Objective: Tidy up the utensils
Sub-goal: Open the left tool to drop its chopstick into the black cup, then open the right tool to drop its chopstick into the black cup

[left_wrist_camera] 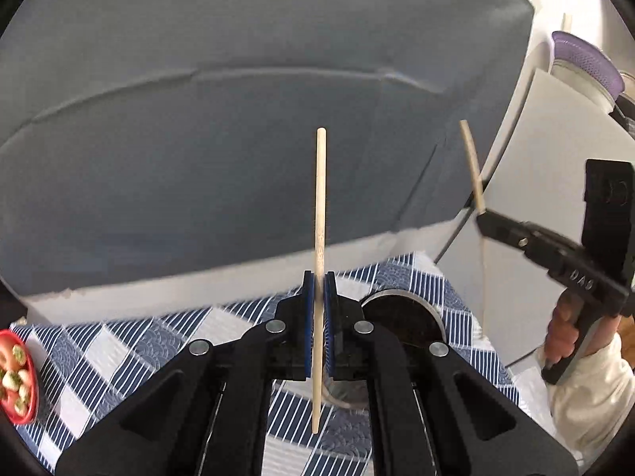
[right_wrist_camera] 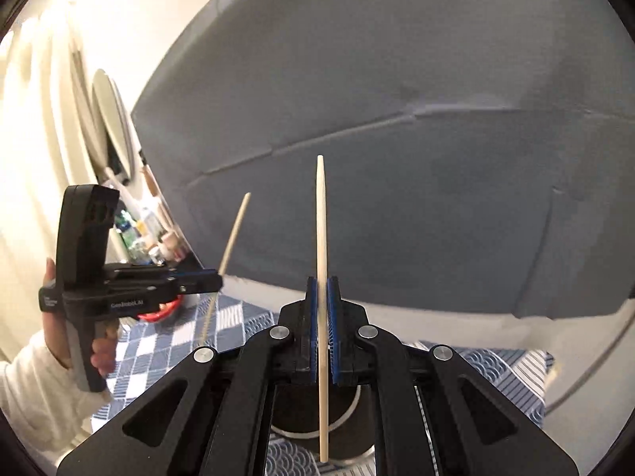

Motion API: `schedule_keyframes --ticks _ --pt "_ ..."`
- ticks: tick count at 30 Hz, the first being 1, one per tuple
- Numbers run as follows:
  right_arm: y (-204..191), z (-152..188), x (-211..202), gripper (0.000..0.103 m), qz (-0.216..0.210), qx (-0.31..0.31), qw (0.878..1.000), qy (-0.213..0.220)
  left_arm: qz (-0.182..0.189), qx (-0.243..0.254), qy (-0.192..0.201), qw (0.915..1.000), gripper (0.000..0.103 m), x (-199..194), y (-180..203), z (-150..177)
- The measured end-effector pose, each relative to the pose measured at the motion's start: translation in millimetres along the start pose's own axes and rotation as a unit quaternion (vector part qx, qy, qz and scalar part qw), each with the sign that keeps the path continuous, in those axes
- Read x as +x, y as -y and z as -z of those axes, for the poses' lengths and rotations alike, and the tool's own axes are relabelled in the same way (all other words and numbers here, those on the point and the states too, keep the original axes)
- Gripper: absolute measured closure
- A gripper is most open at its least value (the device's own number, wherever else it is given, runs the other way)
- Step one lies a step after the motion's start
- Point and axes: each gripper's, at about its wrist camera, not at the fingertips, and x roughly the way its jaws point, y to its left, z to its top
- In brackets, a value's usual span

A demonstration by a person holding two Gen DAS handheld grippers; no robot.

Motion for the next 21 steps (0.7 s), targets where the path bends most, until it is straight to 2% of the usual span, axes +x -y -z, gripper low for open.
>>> schedule_keyframes --ticks 3,6,8,12,15,21 --pt "-0.8 -3.1 9.5 0.098 -0.016 -0.003 1.0 0.011 0.023 -0.012 0.021 0.9995 0.098 8.0 2.8 -1.7" --pt "0.9 -4.2 17.1 0.098 -0.029 -0.004 0.999 0.017 0.051 -0.025 0.025 0.9981 0.098 20.7 3.0 0.2" --pt "1.8 -3.3 20.6 0.098 -0.049 -0.006 0.999 0.022 0.091 -0.037 0.031 0.9947 0.098 28.0 1.8 2.9" --pt "3.5 2.8 28.5 0.098 -0.07 -0.011 0.997 0.022 0.135 -0.061 0.047 0.9879 0.098 40.9 -0.5 8.5" --pt "5.6 8.2 34.0 0.098 -0.075 -0.017 0.997 0.013 0.148 -0.063 0.054 0.9854 0.098 50.3 1.0 13.7" --pt "6.1 24.8 34.2 0.098 -0.073 -0.024 0.997 -0.011 0.13 -0.08 0.048 0.9871 0.098 56.2 -13.9 22.7"
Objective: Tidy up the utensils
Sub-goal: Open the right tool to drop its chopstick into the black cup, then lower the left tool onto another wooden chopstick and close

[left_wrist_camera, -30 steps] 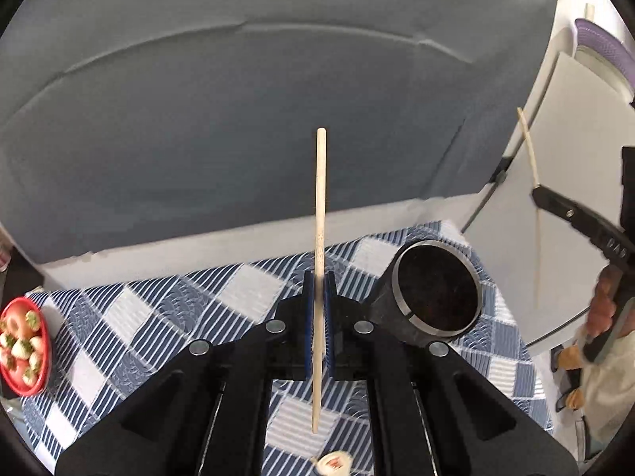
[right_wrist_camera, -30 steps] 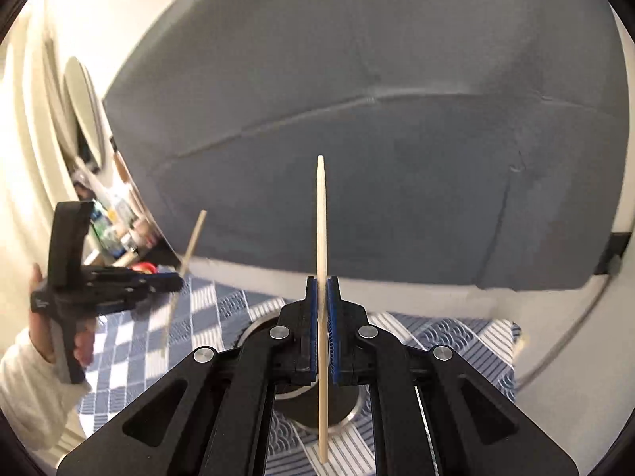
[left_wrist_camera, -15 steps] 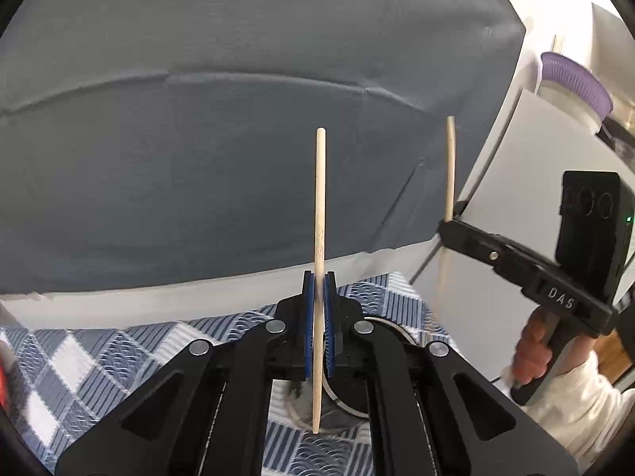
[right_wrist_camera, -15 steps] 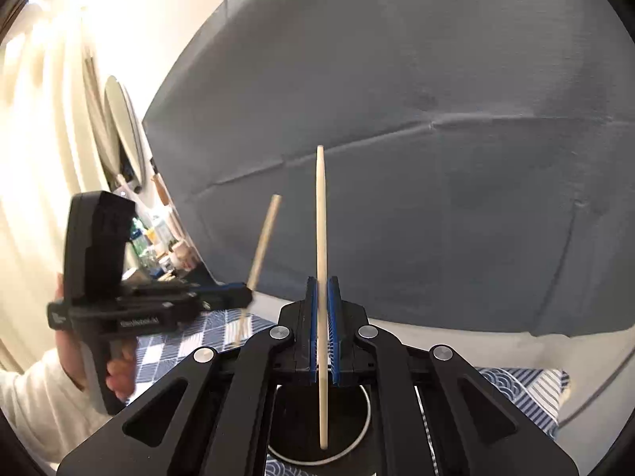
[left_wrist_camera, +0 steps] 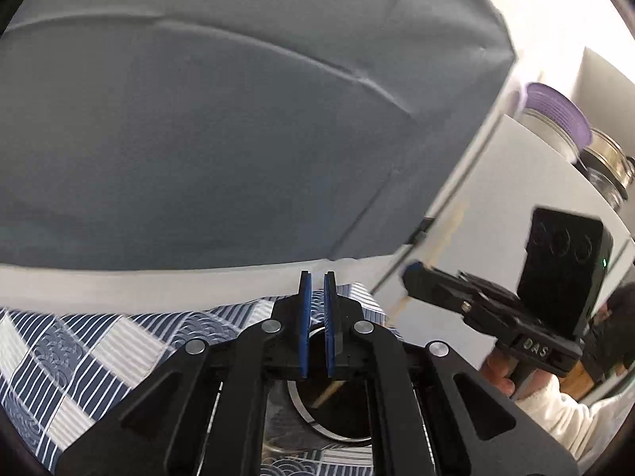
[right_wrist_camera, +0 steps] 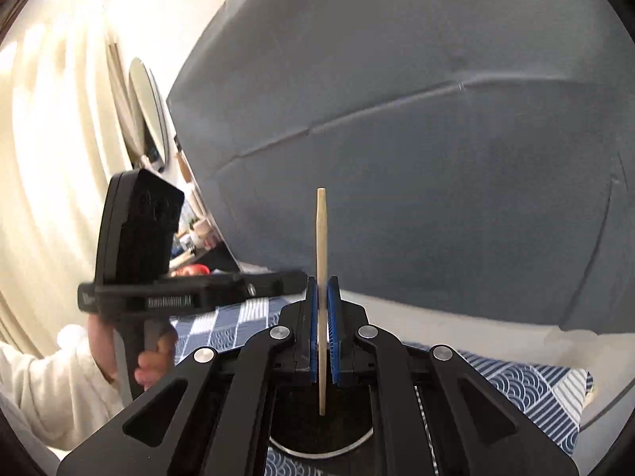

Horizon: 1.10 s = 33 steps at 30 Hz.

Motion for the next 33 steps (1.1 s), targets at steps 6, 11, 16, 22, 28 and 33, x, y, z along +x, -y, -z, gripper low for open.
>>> schedule_keyframes --ticks 6,11,16,22,28,33 --pt "2.3 12.9 0.2 0.095 0.007 0.008 1.0 -0.017 -0.034 -0.029 -0.006 0.999 0.078 -12.1 -24.6 5.8" --pt "6.7 17.2 -4.7 0.094 0.016 0.008 0.999 -0.027 -0.065 -0.045 -0.017 0.9968 0.053 -21.7 -40.2 17.7" --pt "6.0 14.8 -13.2 0.059 0.029 0.002 0.999 -0.023 -0.099 -0.048 -0.026 0.9936 0.033 -26.7 -48.0 27.1" --pt "5.8 14.3 -30.6 0.027 0.062 -0.005 0.998 -0.013 -0.127 -0.054 -0.042 0.9896 0.019 -29.2 -55.7 38.8" --pt "17.8 22.2 -49.3 0.018 0.106 0.016 0.994 -0.008 -0.159 -0.053 -0.073 0.9831 0.011 -22.9 -66.3 54.3" --pt "35.5 42.8 -52.6 0.017 0.147 0.044 0.988 -0.034 -0.173 -0.052 -0.108 0.9776 0.011 -8.9 -75.5 72.3"
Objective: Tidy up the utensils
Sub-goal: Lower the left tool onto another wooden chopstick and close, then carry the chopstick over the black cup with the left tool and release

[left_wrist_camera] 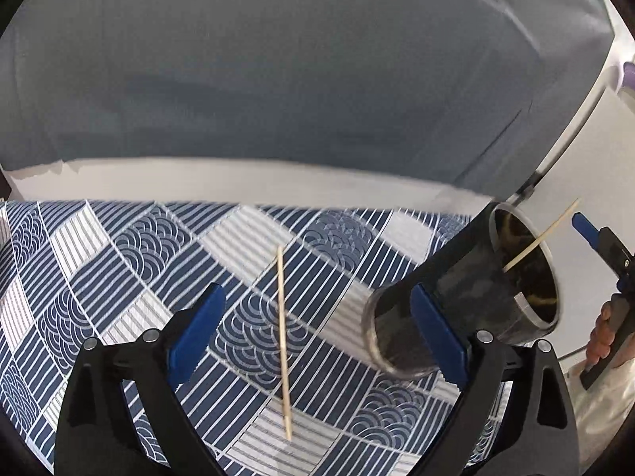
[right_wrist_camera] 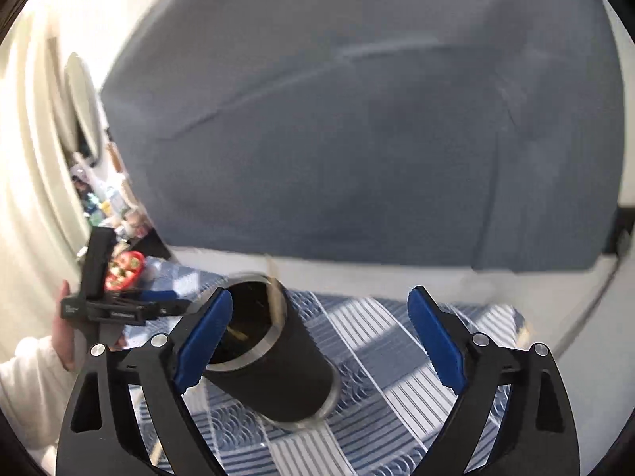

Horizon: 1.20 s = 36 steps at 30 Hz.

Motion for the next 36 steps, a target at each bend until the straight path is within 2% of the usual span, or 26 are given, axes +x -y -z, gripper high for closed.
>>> schedule_keyframes --ticks 4,10,15,19,24,25,27,28,29,30,31,32,33,34,36 --pt "17.2 25.7 15.0 0.017 0.042 0.013 0.998 -0.047 -0.014 0.001 -0.033 0.9993 0.011 19.4 -5.9 11.5" --pt "36.7 58.1 40.5 0.017 0.079 0.018 0.99 -0.115 -0.051 0.01 -0.075 0.9959 0.011 47.7 -14.3 24.0" --pt "42.9 78.6 56.4 0.017 0.1 0.018 0.983 -0.151 -0.068 0.013 -0.094 0.9931 0.011 63.5 -18.0 29.1" --pt "48.9 90.5 63.1 0.017 0.118 0.015 0.978 -0.173 -0.102 0.036 -0.107 0.9884 0.011 75.9 -14.5 32.3" --pt "51.1 99.3 73.3 0.017 0.133 0.001 0.972 -0.195 -0.127 0.042 -0.122 0.9835 0.011 89.3 -14.3 37.5" --pt "52.3 101.7 75.7 0.019 0.134 0.001 0.97 -0.201 -0.132 0.042 -0.125 0.9825 0.013 91.7 -15.4 38.6" --pt "56.2 105.7 82.0 0.032 0.14 0.008 0.966 -0.217 -0.134 0.046 -0.126 0.9818 0.013 93.4 -16.1 39.8" --pt "59.4 108.9 85.7 0.044 0.138 0.015 0.964 -0.227 -0.134 0.047 -0.125 0.982 0.016 93.1 -16.4 39.5" --pt "61.9 112.3 87.8 0.049 0.136 0.021 0.963 -0.232 -0.133 0.049 -0.122 0.9823 0.02 92.1 -16.3 39.2" --pt "61.4 113.2 87.6 0.052 0.142 0.017 0.963 -0.23 -0.132 0.053 -0.117 0.9829 0.032 90.4 -16.0 37.8" --pt "60.1 113.9 88.1 0.065 0.156 0.006 0.96 -0.231 -0.131 0.054 -0.116 0.9831 0.05 88.6 -15.9 36.6" --pt "58.9 113.9 88.2 0.082 0.165 -0.002 0.959 -0.232 -0.129 0.056 -0.117 0.9831 0.063 87.3 -15.2 34.9" --pt "59.4 113.5 88.5 0.092 0.161 0.0 0.959 -0.233 -0.126 0.057 -0.122 0.9829 0.095 87.0 -14.6 33.0" --pt "60.1 113.7 88.4 0.101 0.161 0.005 0.959 -0.235 -0.122 0.057 -0.13 0.9823 0.098 87.6 -13.4 31.3" --pt "60.6 114.0 88.4 0.102 0.163 0.007 0.957 -0.239 -0.122 0.056 -0.14 0.9811 0.098 88.4 -13.4 29.5"
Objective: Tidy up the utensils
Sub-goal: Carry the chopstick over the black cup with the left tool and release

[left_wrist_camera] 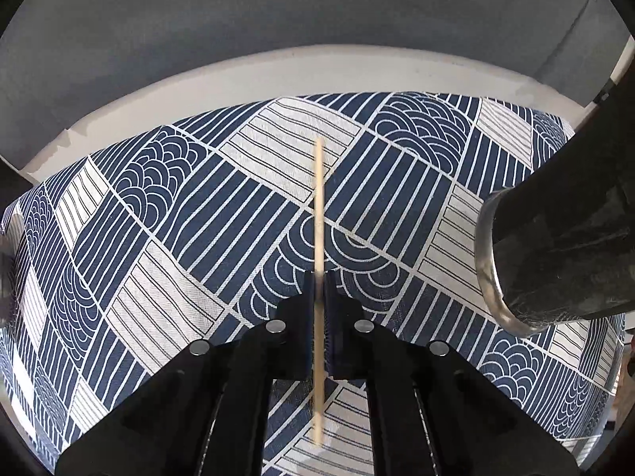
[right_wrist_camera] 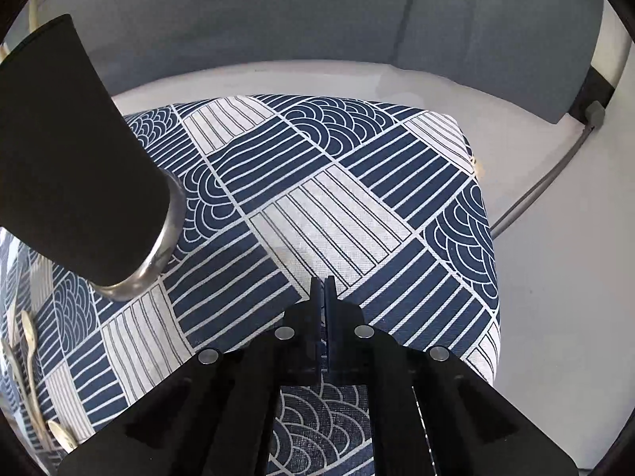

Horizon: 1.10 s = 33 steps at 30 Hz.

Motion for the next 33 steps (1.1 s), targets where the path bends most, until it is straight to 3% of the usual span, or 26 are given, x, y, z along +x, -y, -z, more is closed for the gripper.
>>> schedule_keyframes --ticks 6,13,17,25,28,33 --pt "-5.1 -1.2 -19.0 0.102 -0.016 -0.005 1.0 0.016 0.026 -0.032 0.006 0.9991 0.098 -14.1 -10.0 2.3" --pt "-9.6 -18.7 -59.9 0.102 -0.024 0.003 0.998 0.066 0.029 -0.056 0.054 0.9966 0.098 -60.6 -20.0 -6.6" --pt "-14.7 -37.4 -86.5 0.102 -0.03 -0.001 0.995 0.099 0.025 -0.051 0.084 0.9948 0.098 -90.0 -21.8 -11.0" --pt "-35.2 -66.1 -139.5 0.102 -0.057 -0.025 0.984 0.165 0.052 -0.048 0.144 0.9871 0.098 -148.1 -12.4 -24.7" --pt "-44.4 -74.1 -148.5 0.102 -0.062 -0.037 0.982 0.177 0.047 -0.042 0.158 0.9854 0.098 -158.7 -3.4 -31.8" --pt "-59.0 -81.1 -158.7 0.102 -0.081 -0.051 0.976 0.193 0.072 -0.033 0.186 0.9793 0.098 -175.6 14.1 -42.4"
